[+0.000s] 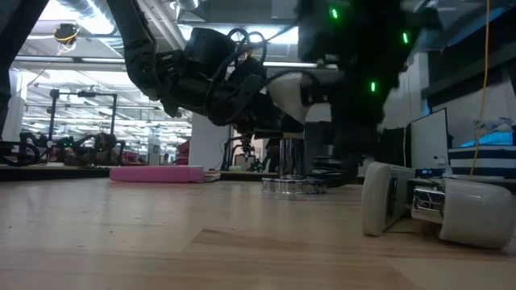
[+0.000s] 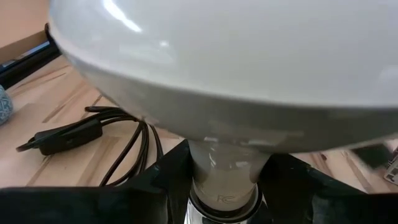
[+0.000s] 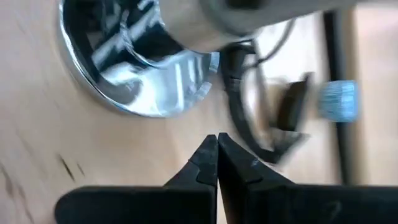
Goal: Screw lightbulb
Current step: Insert light bulb into the lamp
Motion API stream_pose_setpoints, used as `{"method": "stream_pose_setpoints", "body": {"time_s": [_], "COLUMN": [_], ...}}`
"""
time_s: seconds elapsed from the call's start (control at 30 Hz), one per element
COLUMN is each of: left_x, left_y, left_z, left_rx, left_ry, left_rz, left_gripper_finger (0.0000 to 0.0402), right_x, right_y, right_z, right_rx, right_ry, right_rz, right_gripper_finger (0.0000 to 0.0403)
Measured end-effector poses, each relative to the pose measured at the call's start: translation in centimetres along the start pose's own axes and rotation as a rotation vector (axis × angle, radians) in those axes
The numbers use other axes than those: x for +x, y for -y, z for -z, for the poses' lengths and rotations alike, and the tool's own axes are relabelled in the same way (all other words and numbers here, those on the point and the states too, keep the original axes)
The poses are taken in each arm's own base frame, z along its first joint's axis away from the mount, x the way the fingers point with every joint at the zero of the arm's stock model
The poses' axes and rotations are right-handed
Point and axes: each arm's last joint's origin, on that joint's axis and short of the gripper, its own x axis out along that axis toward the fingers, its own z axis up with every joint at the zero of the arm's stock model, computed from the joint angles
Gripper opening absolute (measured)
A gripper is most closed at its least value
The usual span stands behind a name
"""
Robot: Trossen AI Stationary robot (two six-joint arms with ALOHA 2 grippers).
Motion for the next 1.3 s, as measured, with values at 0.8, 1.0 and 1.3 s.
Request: {"method": "stream_pose_setpoints", "body": {"time_s": [0.8,1.0,1.3], "left_x": [0.0,0.0,0.0], "left_y": [0.0,0.0,0.0], "left_z": [0.0,0.0,0.0], "left_rx": [0.103,0.104,0.104], "left_ry": [-0.001,-0.002,-0.002], "left_rz": [-0.003,-0.004,-0.007], "left_gripper_finger": [0.0155,0.0155,0.0155], "right_x": [-15.4,-17.0,-15.9], "right_y": [1.2,0.0,-1.1], "right_z": [3.4,4.6,3.4], "right_rx": [-0.156,-0.173,-0.091], "right_ry": [0.095,0.181,0.166], "right_rz": [0.144,0.135,0.065], "right_gripper_finger": [0.0005,0.0005,0.0034]}}
